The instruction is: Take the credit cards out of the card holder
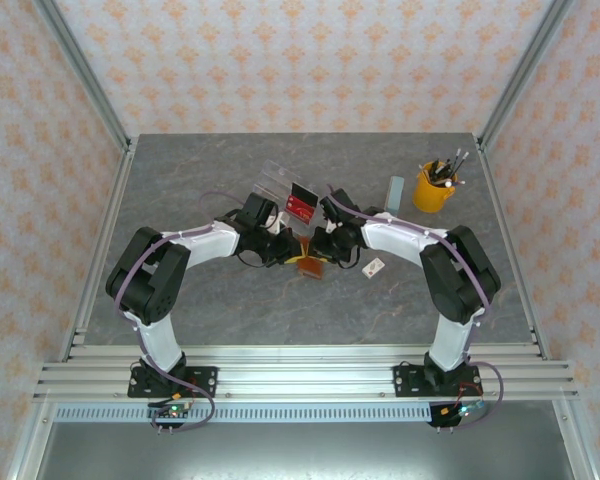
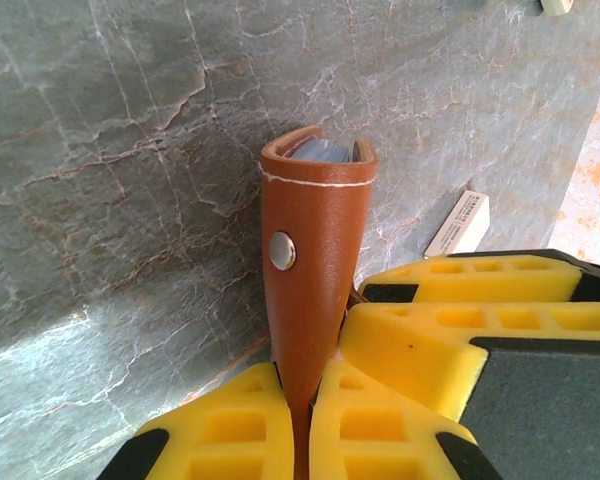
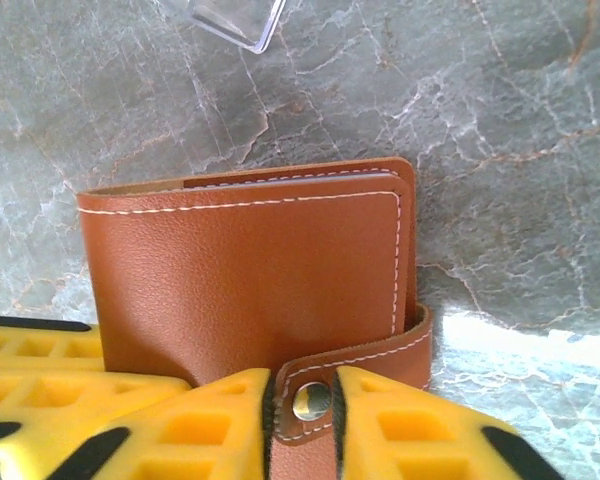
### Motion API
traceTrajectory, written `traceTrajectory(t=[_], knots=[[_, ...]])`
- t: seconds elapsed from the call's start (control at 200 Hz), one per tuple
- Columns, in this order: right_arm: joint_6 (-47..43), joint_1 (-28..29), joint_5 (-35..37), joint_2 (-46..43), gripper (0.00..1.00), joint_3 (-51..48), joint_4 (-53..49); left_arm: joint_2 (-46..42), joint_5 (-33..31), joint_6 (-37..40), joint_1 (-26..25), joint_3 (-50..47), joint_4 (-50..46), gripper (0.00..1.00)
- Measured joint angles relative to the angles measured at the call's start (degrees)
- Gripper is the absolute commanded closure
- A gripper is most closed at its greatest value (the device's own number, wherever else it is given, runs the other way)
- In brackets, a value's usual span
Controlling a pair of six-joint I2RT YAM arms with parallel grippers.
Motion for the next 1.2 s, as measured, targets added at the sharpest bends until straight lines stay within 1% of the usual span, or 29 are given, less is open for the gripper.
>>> traceTrajectory(t=[0.07, 0.18, 0.28, 0.325, 0.51, 0.651, 0.816, 0.886, 0.966, 0.996, 1.061, 1.101, 1.141, 1.201], knots=[[-0.17, 0.13, 0.52, 0.0, 0.83, 0.26, -0.39, 0.0, 0.02, -0.02, 0.0, 0.0, 0.02, 1.0], [-0.39, 0.15, 0.92, 0.0, 0.88, 0.59, -0.81, 0.0, 0.0, -0.02, 0.0, 0.0, 0.02, 1.0], [-0.55, 0.15, 1.31, 0.0, 0.95, 0.94, -1.31, 0.0, -0.02, -0.02, 0.0, 0.0, 0.04, 1.0], [-0.76, 0.15, 1.51, 0.0, 1.0, 0.94, -1.36, 0.0, -0.17, -0.02, 0.0, -0.02, 0.04, 1.0], [-0.48, 0.55, 2.69, -0.11, 1.0, 0.94, -1.49, -0.24, -0.92, -0.02, -0.07, -0.2, 0.04, 1.0], [0.13, 1.07, 5.05, -0.85, 1.0, 0.79, -2.12, -0.87, -2.25, -0.04, -0.7, -0.5, 0.11, 1.0], [1.27, 0.2, 13.44, -1.88, 1.0, -1.18, -6.12, -2.58, -3.45, -0.11, -0.7, -1.99, -0.02, 1.0], [1.68, 0.0, 15.26, -2.12, 1.0, -2.21, -7.32, -2.89, -3.61, -0.22, -0.63, -2.38, -0.04, 1.0], [1.84, 0.13, 15.63, -2.29, 1.0, -2.54, -7.56, -3.13, -3.58, -0.26, -0.66, -3.06, 0.07, 1.0], [1.81, 0.13, 15.52, -2.4, 0.92, -2.54, -7.43, -3.13, -3.63, -0.28, -0.66, -3.19, 0.02, 1.0], [1.7, 0.13, 14.69, -2.64, 0.79, -2.54, -7.08, -3.43, -3.91, -0.24, -0.66, -3.34, 0.0, 0.83], [1.44, 0.13, 14.29, -2.69, 0.73, -2.54, -6.86, -3.82, -4.39, -0.09, -0.66, -3.34, -0.33, 0.74], [0.68, 0.13, 13.6, -2.69, 0.71, -2.54, -6.67, -4.26, -4.96, -0.37, -0.63, -3.34, -0.79, 0.64], [0.44, 0.13, 12.87, -2.69, 0.7, -2.51, -6.45, -4.81, -5.7, 0.15, -0.61, -3.34, -1.64, 0.56]])
